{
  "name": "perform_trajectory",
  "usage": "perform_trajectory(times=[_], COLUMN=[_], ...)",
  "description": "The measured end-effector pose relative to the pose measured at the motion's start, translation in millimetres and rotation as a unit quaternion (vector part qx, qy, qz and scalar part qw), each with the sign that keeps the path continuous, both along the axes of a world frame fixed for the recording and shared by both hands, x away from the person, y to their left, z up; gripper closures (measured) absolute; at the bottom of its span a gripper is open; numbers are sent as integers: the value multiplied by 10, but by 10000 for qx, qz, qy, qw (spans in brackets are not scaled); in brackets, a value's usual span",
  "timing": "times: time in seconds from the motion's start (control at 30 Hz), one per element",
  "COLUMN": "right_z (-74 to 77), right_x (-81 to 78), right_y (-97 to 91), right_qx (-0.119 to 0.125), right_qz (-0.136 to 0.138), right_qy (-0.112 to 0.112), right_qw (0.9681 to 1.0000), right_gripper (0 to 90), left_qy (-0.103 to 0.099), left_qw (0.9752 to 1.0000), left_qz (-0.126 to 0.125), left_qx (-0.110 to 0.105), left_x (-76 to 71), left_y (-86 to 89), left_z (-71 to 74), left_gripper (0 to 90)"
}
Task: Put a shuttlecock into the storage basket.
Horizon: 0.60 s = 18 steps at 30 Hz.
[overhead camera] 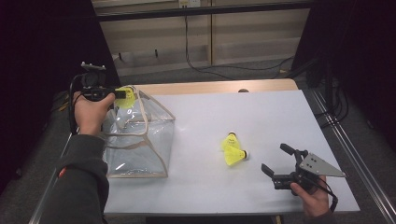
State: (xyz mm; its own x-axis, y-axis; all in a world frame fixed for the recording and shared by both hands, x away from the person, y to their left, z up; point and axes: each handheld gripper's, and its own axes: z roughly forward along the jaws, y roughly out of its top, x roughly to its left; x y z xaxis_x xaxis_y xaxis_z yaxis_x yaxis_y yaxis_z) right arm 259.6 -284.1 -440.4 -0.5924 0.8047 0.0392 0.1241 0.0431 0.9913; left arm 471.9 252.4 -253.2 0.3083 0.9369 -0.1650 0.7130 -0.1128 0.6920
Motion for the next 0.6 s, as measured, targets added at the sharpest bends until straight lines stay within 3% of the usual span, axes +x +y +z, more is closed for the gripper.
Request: perform_trajectory(times=[0.23,0.3,0.6], right_z=[0,0,3], right_x=[-3,-3,-7], right_y=[-1,0,-3], right_qx=[-33,-35,-31], right_qz=[0,3,1], right_qy=[-4,-6,-13], right_qw=[10000,10000,10000], right_gripper=[11,11,11], left_qy=[-44,-69,-81], left_qw=[9999,9999,9998], left_qz=[119,146,158], left_qx=[-20,20,-34], left_x=[17,17,5], left_y=[-2,-3,14], left_z=[-50,-54,-63], left_gripper=[835,768,678])
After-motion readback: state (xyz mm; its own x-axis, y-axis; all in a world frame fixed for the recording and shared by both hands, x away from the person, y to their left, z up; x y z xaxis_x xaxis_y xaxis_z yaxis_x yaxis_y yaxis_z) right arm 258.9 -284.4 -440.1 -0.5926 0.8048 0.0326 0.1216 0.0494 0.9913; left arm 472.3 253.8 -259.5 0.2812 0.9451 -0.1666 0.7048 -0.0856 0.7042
